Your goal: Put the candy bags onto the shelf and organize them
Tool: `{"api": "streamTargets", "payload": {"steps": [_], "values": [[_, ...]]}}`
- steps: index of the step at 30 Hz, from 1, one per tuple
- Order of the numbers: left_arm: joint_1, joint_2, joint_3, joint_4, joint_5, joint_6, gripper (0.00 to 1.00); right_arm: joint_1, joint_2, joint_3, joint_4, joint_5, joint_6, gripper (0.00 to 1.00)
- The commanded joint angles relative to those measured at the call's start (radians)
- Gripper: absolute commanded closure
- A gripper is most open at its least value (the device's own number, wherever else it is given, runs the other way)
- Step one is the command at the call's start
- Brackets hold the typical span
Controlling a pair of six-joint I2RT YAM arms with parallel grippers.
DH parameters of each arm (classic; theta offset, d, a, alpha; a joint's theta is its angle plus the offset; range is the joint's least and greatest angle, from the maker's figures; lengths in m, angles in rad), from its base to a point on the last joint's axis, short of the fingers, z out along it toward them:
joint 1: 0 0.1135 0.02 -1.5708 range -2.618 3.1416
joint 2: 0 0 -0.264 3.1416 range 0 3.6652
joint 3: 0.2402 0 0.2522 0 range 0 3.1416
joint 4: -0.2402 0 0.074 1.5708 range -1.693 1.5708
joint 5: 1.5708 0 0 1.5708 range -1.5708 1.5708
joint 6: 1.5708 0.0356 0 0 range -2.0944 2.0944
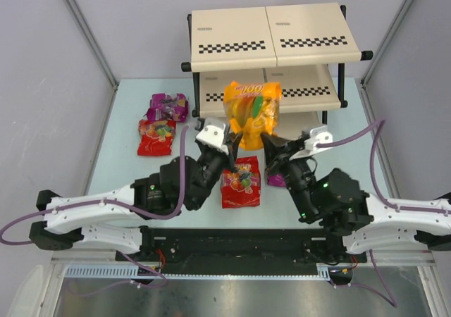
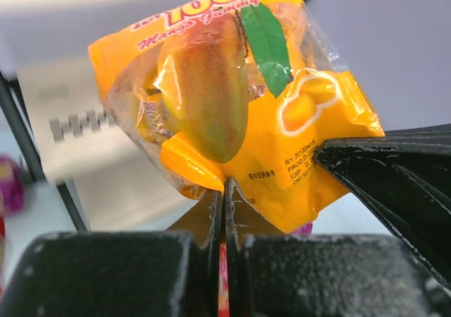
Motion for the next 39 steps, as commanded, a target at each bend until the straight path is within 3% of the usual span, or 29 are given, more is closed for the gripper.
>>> {"api": "streamTargets", "payload": {"steps": [1,6,11,13,20,22,27,35,37,38,39], "values": [[0.052,0.084,0.231,0.169,0.121,0.265,1.0,-0.029,0.011,0.157,0.138,-0.063,-0.231,1.0],[0.196,0.179,0.42,0.123,0.272,0.273,1.0,-0.217,0.028,0.286,0.007,-0.231,-0.188,1.0],[0.328,0.325,0.635,0.072,0.408,0.272,1.0,-0.63,0.091,0.441,-0.196,-0.605,0.077,1.0],[0.37,0.398,0.734,0.054,0.449,0.276,1.0,-0.787,0.14,0.473,-0.219,-0.706,0.155,1.0],[0.5,0.596,0.988,-0.018,0.566,0.246,1.0,-1.139,0.327,0.6,-0.205,-1.092,0.341,1.0],[0.551,0.632,1.052,-0.029,0.598,0.22,1.0,-1.181,0.376,0.66,-0.199,-1.189,0.361,1.0],[0.666,0.747,1.161,-0.041,0.704,0.16,1.0,-1.233,0.525,0.786,-0.196,-1.254,0.386,1.0],[0.752,0.797,1.171,-0.035,0.792,0.107,1.0,-1.244,0.617,0.827,-0.184,-1.268,0.395,1.0],[0.755,0.781,1.131,-0.022,0.793,0.107,0.87,-1.255,0.62,0.808,-0.179,-1.271,0.407,0.9],[0.756,0.773,1.116,-0.014,0.79,0.107,0.72,-1.258,0.617,0.801,-0.175,-1.274,0.41,0.82],[0.758,0.764,1.08,0.003,0.783,0.107,0.45,-1.261,0.611,0.794,-0.17,-1.281,0.412,0.68]]}}
